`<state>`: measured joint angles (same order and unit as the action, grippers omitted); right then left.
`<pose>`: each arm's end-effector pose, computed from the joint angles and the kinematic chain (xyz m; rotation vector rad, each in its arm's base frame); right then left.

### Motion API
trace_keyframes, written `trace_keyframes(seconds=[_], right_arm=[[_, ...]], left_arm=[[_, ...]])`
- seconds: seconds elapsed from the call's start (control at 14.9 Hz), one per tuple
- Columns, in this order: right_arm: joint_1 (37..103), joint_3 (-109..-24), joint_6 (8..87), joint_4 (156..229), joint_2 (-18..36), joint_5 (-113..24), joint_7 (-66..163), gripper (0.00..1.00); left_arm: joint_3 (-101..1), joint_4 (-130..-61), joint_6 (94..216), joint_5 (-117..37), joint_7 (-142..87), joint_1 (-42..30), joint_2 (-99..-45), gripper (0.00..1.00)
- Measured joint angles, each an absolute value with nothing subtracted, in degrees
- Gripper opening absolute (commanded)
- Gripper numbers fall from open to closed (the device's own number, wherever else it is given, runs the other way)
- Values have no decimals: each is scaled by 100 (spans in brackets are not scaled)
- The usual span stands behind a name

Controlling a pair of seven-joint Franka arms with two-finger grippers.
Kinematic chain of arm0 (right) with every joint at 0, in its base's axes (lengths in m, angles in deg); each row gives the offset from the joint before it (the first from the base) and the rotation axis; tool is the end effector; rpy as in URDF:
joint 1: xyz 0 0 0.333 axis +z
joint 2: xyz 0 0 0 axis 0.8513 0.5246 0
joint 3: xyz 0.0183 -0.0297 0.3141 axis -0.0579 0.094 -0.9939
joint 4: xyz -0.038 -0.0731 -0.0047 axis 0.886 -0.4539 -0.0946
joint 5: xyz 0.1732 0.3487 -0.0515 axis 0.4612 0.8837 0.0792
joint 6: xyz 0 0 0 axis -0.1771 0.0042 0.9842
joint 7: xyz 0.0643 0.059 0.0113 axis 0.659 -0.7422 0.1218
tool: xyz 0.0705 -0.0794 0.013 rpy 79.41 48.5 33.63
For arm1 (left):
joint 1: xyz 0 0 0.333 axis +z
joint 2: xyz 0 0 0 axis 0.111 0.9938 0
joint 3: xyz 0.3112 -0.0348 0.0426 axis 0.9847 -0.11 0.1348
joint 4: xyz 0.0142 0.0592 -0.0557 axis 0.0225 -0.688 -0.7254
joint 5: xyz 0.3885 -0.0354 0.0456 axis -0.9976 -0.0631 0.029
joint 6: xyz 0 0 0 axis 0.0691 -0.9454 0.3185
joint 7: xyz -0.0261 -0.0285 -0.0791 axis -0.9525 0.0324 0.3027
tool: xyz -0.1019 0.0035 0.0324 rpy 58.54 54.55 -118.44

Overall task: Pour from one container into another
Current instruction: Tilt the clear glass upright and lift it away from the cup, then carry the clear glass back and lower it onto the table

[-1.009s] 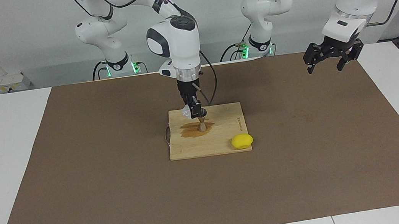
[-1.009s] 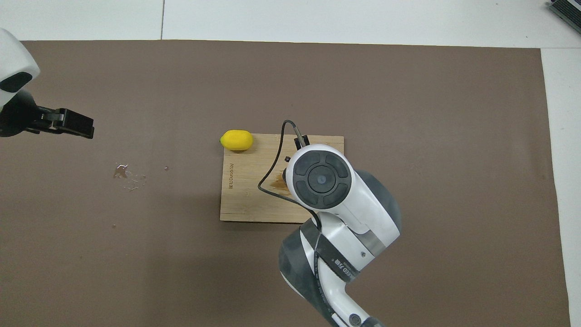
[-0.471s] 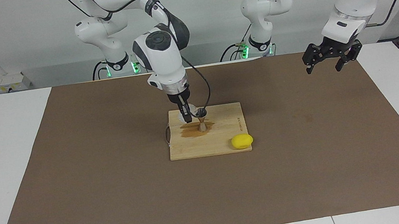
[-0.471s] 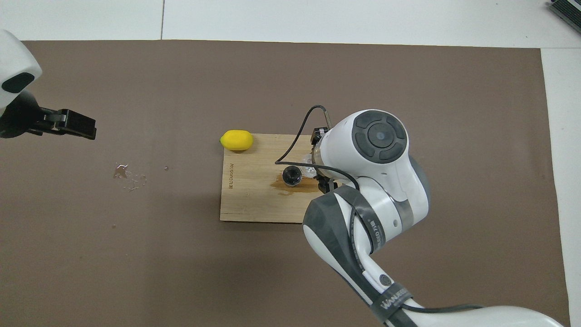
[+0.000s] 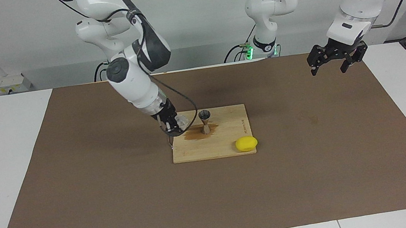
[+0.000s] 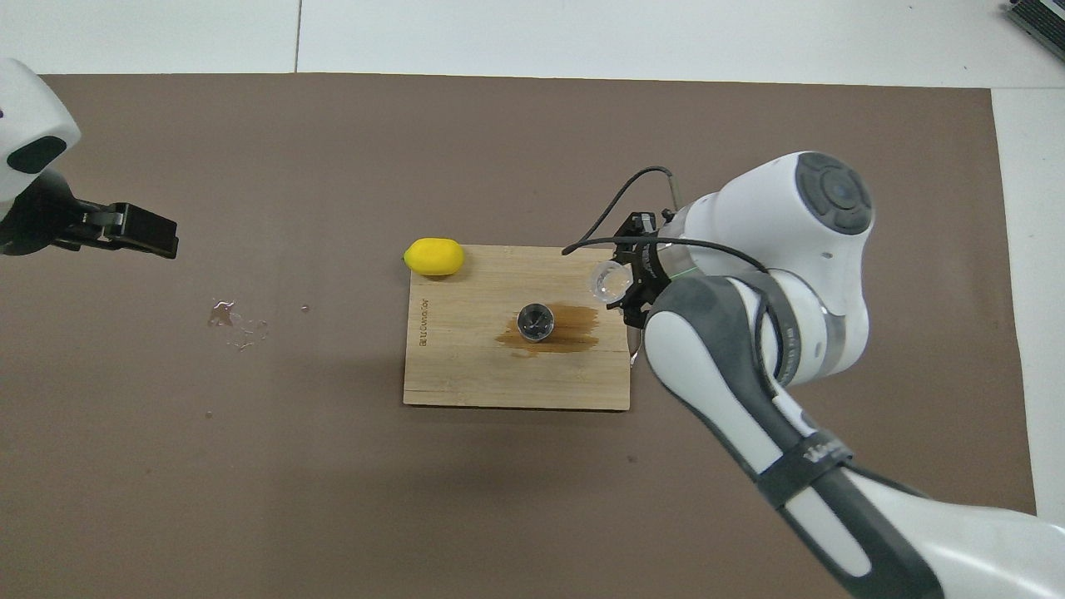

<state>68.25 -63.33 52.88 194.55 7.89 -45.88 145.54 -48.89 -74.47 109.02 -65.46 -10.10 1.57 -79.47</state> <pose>0.6033 0.1723 0.4012 -1.9576 1.9802 0.4675 0.5696 -0.0651 0.6155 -3.1295 0.2268 -0.0329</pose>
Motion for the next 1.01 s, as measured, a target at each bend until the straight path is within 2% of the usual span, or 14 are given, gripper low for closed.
trace_keyframes(seconds=[0.54, 1.01], right_arm=[[5529, -6323, 5505, 20319, 810, -2982, 12867, 0], [4487, -6325, 4989, 20593, 1145, -2636, 11120, 0]], left_arm=[[-4887, -7449, 10902, -6545, -1010, 157, -7947, 100], [-4887, -7449, 10902, -6545, -1010, 157, -7947, 100]])
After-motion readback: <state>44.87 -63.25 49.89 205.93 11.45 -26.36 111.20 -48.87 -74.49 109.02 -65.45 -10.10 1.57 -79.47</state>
